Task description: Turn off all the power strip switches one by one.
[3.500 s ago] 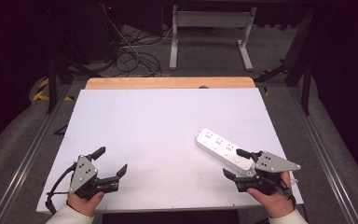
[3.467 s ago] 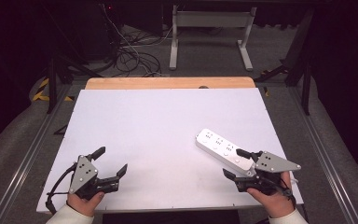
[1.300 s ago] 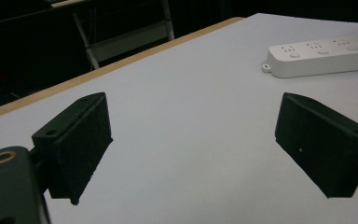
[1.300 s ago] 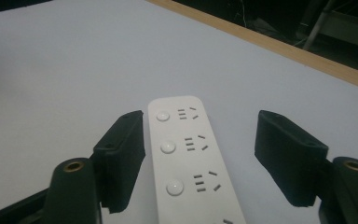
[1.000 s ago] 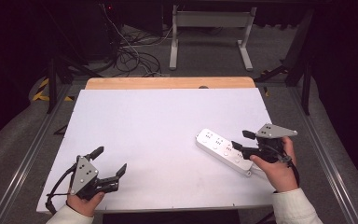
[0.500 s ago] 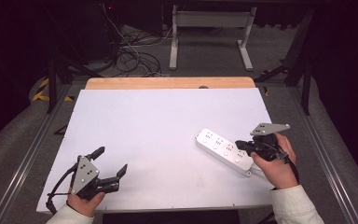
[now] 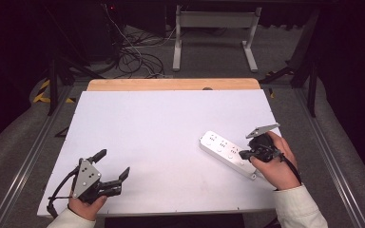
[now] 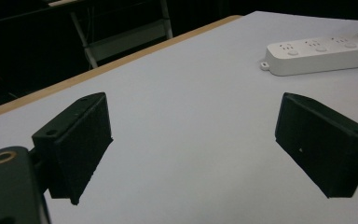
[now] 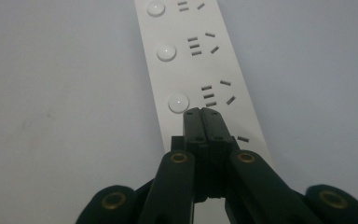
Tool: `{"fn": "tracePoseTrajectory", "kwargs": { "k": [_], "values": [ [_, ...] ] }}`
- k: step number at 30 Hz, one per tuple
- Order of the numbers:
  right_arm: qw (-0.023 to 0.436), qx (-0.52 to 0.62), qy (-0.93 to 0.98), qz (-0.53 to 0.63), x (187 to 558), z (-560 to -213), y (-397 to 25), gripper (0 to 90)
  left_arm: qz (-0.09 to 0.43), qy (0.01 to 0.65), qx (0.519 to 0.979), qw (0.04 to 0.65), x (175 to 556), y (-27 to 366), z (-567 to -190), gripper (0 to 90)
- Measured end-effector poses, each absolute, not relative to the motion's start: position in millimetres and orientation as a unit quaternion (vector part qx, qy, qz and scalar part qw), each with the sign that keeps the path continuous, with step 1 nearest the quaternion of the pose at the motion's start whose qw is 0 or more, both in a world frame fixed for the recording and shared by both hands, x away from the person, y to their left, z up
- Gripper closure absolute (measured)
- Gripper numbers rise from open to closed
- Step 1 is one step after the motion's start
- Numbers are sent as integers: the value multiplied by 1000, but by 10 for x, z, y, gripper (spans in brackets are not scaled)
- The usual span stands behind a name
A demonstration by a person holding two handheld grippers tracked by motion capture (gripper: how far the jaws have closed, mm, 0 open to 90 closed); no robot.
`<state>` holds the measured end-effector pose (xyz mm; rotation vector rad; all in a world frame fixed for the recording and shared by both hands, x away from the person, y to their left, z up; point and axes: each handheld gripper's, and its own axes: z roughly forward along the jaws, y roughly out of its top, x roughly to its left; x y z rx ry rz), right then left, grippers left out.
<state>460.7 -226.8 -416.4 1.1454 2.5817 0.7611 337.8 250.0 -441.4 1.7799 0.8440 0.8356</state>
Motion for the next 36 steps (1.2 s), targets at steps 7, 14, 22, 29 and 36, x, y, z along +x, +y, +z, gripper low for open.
{"fn": "tracePoseTrajectory", "kwargs": {
  "k": [7,14,22,29,36],
  "values": [
    [92,395,885,230,4623,-4217,-2249,900,342,346,730,480,3377,2500,-4414,113],
    [83,399,887,216,4637,-4265,-2218,900,342,346,731,479,3378,2499,-4415,114],
    [81,403,888,208,4649,-4292,-2210,900,342,346,730,479,3377,2499,-4415,113],
    [83,405,888,202,4644,-4320,-2196,900,343,346,730,480,3372,2499,-4413,114],
    [87,404,889,196,4639,-4323,-2180,900,343,345,730,480,3372,2500,-4412,114]
  ]
}}
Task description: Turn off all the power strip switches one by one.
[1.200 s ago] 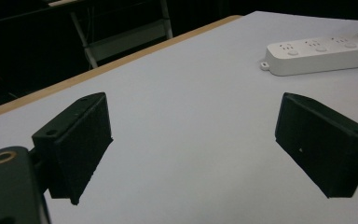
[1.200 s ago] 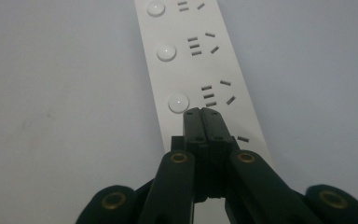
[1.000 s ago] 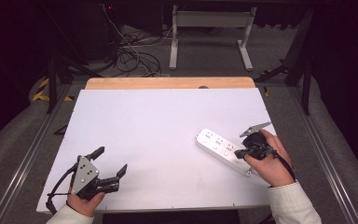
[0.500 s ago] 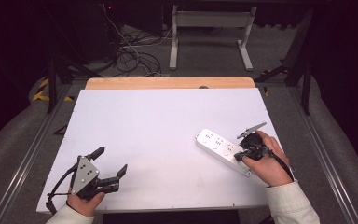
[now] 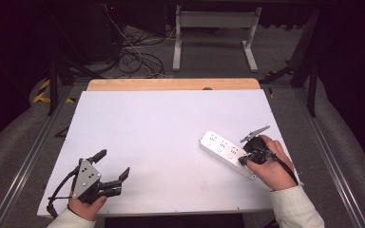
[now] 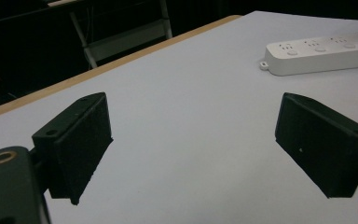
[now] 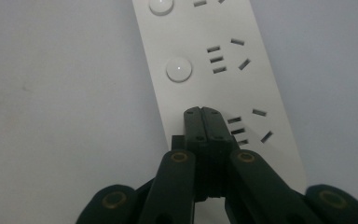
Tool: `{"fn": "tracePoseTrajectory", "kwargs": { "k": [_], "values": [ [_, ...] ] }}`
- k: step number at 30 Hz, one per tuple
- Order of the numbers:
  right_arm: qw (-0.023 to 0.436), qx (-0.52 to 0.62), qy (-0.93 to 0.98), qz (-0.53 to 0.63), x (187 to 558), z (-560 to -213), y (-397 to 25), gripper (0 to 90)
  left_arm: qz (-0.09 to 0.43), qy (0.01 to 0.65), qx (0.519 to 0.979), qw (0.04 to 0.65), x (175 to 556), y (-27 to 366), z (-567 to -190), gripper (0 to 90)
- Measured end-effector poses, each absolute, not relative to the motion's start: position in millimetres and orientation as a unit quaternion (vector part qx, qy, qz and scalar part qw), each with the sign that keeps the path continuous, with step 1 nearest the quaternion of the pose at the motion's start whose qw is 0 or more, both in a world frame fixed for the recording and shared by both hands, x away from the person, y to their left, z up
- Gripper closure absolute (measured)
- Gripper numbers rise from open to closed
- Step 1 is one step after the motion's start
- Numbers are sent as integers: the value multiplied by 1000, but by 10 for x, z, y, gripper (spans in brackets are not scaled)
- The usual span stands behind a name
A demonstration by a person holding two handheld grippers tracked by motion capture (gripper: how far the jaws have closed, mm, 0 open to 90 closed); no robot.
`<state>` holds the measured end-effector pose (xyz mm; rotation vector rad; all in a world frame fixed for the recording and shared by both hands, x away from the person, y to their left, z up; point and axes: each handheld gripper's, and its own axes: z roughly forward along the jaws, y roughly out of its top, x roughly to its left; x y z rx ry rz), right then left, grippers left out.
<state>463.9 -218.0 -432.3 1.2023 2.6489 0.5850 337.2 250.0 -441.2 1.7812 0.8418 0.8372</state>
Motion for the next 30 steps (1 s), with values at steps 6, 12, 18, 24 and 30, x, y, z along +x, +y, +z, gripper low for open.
{"fn": "tracePoseTrajectory", "kwargs": {
  "k": [6,12,18,24,30],
  "values": [
    [83,405,890,193,4648,-4325,-2171,900,342,345,730,481,3369,2498,-4414,114],
    [88,407,888,197,4641,-4334,-2173,900,343,345,730,481,3368,2499,-4413,114],
    [105,387,868,292,4562,-4213,-2225,900,343,346,730,480,3378,2500,-4412,114],
    [136,379,850,340,4528,-4077,-2221,900,343,346,730,480,3377,2497,-4413,114],
    [133,379,851,339,4549,-4123,-2200,900,343,346,730,479,3376,2500,-4413,113]
  ]
}}
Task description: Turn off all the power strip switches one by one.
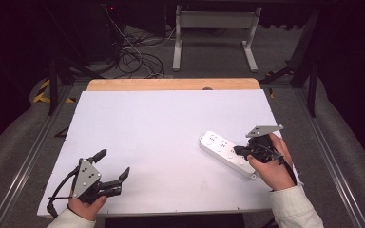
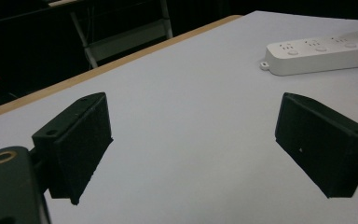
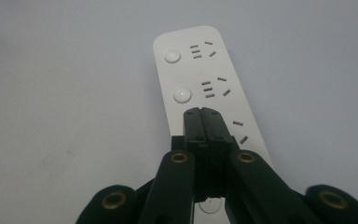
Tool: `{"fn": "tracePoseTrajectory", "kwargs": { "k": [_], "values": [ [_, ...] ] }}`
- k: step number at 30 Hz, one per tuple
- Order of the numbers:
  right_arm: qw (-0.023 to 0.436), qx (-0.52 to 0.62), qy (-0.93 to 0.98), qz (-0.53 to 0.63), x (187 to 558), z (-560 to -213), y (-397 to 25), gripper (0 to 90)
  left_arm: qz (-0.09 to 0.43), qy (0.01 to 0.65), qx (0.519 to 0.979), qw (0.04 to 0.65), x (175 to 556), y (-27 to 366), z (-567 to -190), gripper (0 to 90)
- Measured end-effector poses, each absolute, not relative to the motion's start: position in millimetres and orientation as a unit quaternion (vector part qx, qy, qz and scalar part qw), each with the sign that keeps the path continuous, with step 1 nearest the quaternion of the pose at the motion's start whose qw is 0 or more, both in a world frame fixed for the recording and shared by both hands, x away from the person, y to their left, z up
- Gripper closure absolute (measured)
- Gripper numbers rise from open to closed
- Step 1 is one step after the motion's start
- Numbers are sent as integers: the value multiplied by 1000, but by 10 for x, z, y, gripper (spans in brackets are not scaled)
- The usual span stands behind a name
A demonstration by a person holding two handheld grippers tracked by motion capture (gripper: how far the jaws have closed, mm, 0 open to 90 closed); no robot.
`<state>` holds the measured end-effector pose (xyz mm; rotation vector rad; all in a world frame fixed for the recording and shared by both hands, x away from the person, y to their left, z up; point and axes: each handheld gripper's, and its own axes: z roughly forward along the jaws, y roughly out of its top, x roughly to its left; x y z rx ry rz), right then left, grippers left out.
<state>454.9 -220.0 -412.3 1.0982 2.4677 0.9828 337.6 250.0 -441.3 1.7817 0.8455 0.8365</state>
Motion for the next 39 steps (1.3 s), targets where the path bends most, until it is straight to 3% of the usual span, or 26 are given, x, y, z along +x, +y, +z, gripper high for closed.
{"fn": "tracePoseTrajectory", "kwargs": {
  "k": [11,39],
  "values": [
    [118,377,860,322,4664,-4351,-2095,900,344,345,730,478,3380,2498,-4415,114],
    [112,390,868,286,4732,-4436,-2001,900,343,345,731,478,3373,2499,-4414,114]
  ]
}}
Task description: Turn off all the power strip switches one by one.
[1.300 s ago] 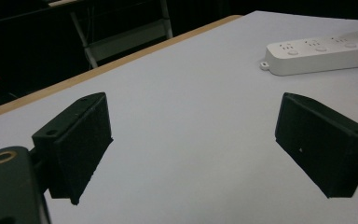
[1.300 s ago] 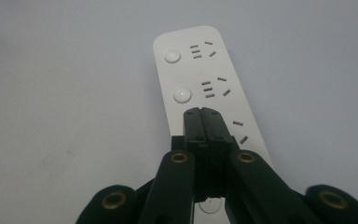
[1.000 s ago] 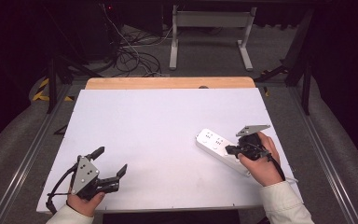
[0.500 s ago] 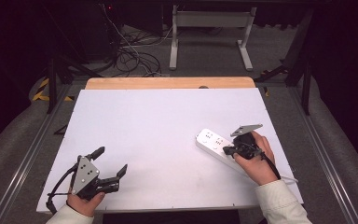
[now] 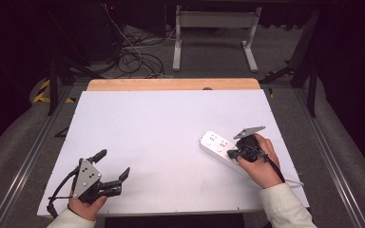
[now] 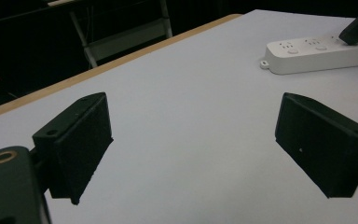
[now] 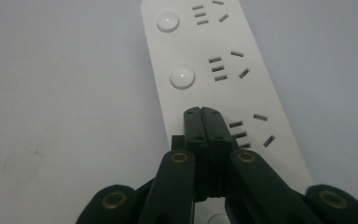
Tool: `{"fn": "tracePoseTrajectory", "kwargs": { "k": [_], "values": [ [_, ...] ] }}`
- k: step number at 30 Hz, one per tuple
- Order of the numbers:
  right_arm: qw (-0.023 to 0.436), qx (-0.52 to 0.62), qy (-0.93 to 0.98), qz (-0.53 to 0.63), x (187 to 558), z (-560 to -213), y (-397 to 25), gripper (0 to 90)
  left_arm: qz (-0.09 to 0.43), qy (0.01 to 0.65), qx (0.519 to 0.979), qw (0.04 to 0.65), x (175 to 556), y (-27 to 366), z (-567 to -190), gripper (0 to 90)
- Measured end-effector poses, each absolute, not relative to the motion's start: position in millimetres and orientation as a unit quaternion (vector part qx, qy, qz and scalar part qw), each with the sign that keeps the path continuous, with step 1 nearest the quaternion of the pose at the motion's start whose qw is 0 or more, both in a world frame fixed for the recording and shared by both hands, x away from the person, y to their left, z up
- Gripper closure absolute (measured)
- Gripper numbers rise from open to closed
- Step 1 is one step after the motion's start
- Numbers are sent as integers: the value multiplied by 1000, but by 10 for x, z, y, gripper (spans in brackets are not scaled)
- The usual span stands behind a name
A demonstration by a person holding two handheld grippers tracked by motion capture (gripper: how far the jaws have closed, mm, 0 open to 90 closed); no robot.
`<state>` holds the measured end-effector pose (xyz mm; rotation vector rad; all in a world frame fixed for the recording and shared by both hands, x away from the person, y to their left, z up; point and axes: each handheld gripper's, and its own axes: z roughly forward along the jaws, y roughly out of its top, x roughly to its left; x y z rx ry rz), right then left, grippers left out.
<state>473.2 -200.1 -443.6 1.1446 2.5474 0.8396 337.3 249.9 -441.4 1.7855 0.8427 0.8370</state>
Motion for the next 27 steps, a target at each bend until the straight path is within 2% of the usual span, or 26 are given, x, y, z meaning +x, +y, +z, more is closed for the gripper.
{"fn": "tracePoseTrajectory", "kwargs": {
  "k": [27],
  "values": [
    [124,390,869,278,4713,-4442,-1966,900,343,343,731,480,3366,2501,-4410,114]
  ]
}}
